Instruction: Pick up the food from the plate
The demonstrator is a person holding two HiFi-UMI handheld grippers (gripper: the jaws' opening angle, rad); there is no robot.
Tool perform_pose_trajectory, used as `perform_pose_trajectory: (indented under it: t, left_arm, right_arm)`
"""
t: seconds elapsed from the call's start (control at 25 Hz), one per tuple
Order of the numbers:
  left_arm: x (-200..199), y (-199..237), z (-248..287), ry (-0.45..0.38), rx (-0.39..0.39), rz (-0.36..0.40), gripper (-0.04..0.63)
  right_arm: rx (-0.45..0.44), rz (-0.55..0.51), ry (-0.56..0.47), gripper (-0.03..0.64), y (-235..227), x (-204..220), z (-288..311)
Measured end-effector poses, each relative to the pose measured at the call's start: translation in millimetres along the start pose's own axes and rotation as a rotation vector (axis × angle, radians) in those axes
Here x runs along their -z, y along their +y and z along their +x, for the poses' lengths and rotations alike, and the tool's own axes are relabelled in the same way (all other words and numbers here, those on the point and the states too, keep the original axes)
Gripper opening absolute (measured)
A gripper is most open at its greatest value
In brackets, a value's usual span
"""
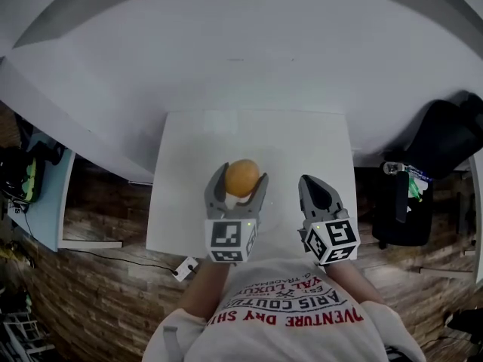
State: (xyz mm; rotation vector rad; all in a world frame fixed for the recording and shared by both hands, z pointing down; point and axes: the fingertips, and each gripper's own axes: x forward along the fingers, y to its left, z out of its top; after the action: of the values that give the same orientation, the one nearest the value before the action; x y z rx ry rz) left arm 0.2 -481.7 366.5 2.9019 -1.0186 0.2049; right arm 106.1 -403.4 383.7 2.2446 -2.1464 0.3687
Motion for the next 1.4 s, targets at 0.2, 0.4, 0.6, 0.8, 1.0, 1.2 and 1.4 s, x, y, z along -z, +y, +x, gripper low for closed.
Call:
perform_pose_trajectory:
  t: [0.2, 0.4, 0.6, 0.8, 1.0, 1.2, 1.4]
  left_arm:
    - [-11.5, -1.6, -1.1, -0.025, 0.030, -0.019, 0.362]
    - [-17.3, -8.6, -1.0, -0.043, 0.047, -0.030, 0.362]
    - [-13.6, -14.1, -1.3, -0.033, 0.057, -0.029, 0.362]
    - [-9.1, -16.8, 0.3, -0.020, 0.059, -0.035, 0.362]
    - [-6.1, -22.1, 0.1, -0.015, 0.079, -0.059, 0.362]
    - [-3.8, -22.3, -1.1, -0.001, 0.080, -0.060, 0.362]
    - [-3.8, -22.6, -2.8, 0.003, 0.082, -0.057, 0.362]
  right_arm:
    - [-0.010, -0.027, -0.007, 0.011, 2.4, -3.7, 2.5]
    - [-0.026, -0.073, 0.004, 0.011, 6.0, -2.3, 0.6]
    - [-0.014, -0.124, 0.032, 0.011, 6.8, 3.6, -1.4]
    - [-0.013, -0.124, 0.036, 0.011, 6.9, 6.6, -2.1]
    - [-0.013, -0.130, 0.021, 0.011, 6.6, 4.7, -6.4]
    - [-0.017, -0.101, 0.039, 0.011, 5.8, 9.1, -6.6]
    - [-0.022, -0.101, 0.055, 0.011, 9.3, 13.6, -5.6]
